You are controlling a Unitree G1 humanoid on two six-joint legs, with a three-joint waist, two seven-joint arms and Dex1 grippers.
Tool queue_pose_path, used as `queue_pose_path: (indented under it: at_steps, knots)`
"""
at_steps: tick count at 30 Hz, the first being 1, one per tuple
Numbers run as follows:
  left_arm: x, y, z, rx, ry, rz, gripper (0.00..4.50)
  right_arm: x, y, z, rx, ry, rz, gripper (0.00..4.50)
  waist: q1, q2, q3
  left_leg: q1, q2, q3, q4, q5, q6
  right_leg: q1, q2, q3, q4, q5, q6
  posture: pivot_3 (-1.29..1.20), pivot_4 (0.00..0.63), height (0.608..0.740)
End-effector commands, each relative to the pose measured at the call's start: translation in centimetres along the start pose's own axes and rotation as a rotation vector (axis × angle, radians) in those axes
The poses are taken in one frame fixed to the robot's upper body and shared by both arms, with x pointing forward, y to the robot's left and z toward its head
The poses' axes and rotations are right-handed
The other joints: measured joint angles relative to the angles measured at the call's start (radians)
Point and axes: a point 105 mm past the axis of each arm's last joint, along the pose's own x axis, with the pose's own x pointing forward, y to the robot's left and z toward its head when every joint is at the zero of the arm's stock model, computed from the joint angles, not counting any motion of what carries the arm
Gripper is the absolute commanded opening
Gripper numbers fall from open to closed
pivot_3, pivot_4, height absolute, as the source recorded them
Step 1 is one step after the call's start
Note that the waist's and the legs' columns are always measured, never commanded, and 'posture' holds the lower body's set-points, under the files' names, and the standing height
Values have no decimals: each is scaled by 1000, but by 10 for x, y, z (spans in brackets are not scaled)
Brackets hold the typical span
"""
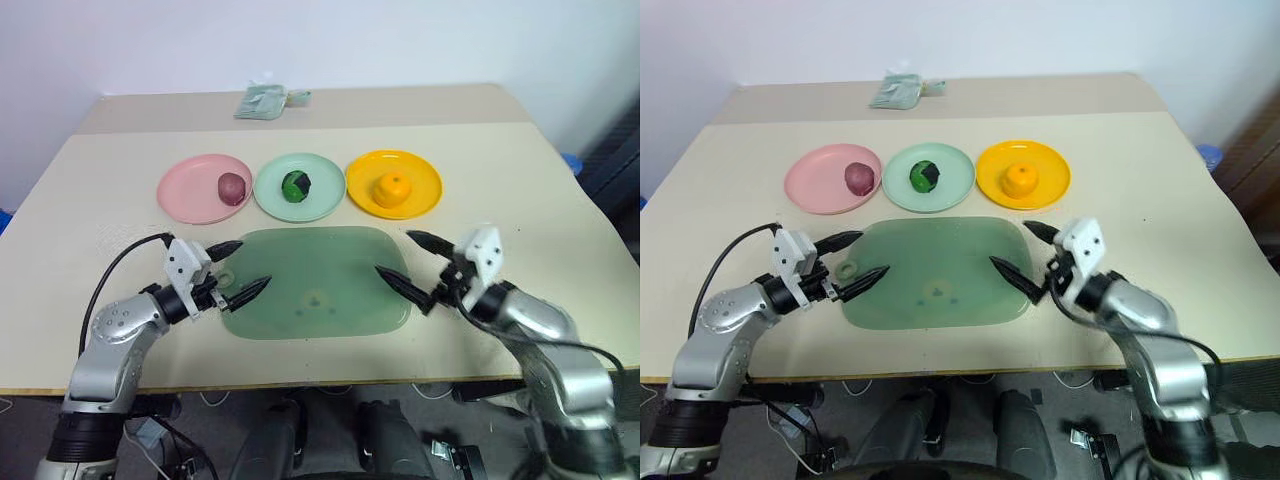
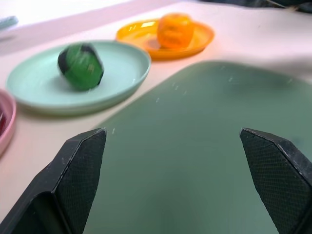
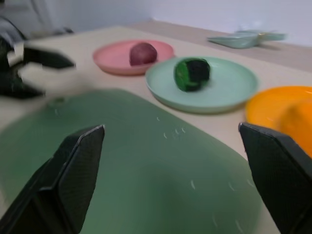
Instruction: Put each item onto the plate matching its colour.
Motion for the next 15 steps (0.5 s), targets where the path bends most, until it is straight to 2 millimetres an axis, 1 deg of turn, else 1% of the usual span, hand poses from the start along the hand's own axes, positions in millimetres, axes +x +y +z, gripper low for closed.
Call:
queue_pose_path:
  at_steps: [1, 6, 8, 15]
  knots:
    - [-3, 3, 14, 13, -31, -3, 4500, -18, -14, 9, -31, -6, -133, 4464, 0, 0, 0, 0, 0, 0, 0, 0, 1, 0, 0, 0, 0, 0, 0, 0, 150, 740]
    - [-4, 0, 14, -16, -23, -20, 4500, -40, -28, -3, -39, 49, -265, 4464, 4, 0, 0, 0, 0, 0, 0, 1, 2, 0, 0, 0, 0, 0, 0, 0, 150, 740]
    - [-3, -2, 15, -29, -22, -27, 4500, -45, -32, -5, -42, 56, -294, 4464, 4, 0, 0, 0, 0, 0, 0, 1, 2, 1, 0, 0, 0, 0, 0, 0, 150, 740]
    - [-7, -12, 16, -73, 11, -74, 4500, -43, -34, -2, -48, 49, -291, 4464, 1, 0, 0, 0, 0, 0, 0, 1, 2, 0, 0, 0, 0, 0, 0, 0, 150, 740]
